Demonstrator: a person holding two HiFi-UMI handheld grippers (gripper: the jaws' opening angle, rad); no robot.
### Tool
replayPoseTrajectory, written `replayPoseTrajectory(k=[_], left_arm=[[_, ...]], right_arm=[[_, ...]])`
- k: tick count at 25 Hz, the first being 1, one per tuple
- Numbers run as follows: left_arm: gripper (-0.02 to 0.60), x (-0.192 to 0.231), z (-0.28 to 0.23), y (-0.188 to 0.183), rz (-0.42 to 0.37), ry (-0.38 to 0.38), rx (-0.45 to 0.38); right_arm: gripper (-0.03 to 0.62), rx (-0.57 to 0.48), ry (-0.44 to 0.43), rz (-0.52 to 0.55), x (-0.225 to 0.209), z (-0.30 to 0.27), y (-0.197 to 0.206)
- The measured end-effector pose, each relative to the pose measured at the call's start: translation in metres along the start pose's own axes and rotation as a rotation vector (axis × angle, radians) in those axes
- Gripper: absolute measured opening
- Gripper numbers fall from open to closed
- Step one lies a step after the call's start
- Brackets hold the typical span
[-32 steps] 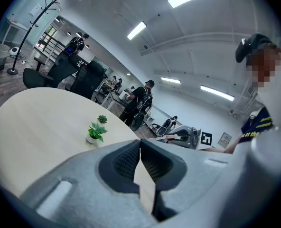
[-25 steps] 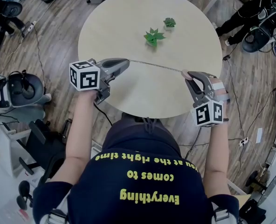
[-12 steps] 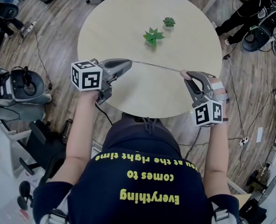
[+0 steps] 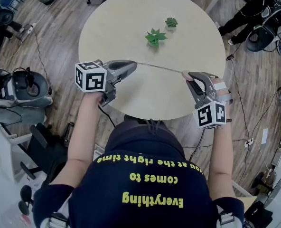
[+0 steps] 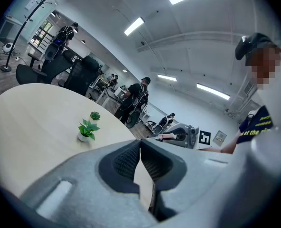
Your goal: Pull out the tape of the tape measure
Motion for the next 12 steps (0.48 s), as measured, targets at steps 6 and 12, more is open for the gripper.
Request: replayPoseTrajectory(k=[6,12], left_arm=[[0.008,-0.001,-0.009,0.002,0.002,0.018,0.018],[0.008,-0.001,-0.014,0.003,0.004,0.026,0.025]], right_arm=[[0.083,-0.001,-0.007,-0.002,0.0,-0.003,0.001],[0.083,-0.005,-0.013,-0.001,0.0,-0.006,0.002]])
Point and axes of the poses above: the fingertips, and each gripper's own axes: z backward along the fingers, x to its left, y out of its underside, the point moved 10 cm from there along z, backward along the fingers, and after that the axes turned 10 degrees about -x, right-handed, at the moved point
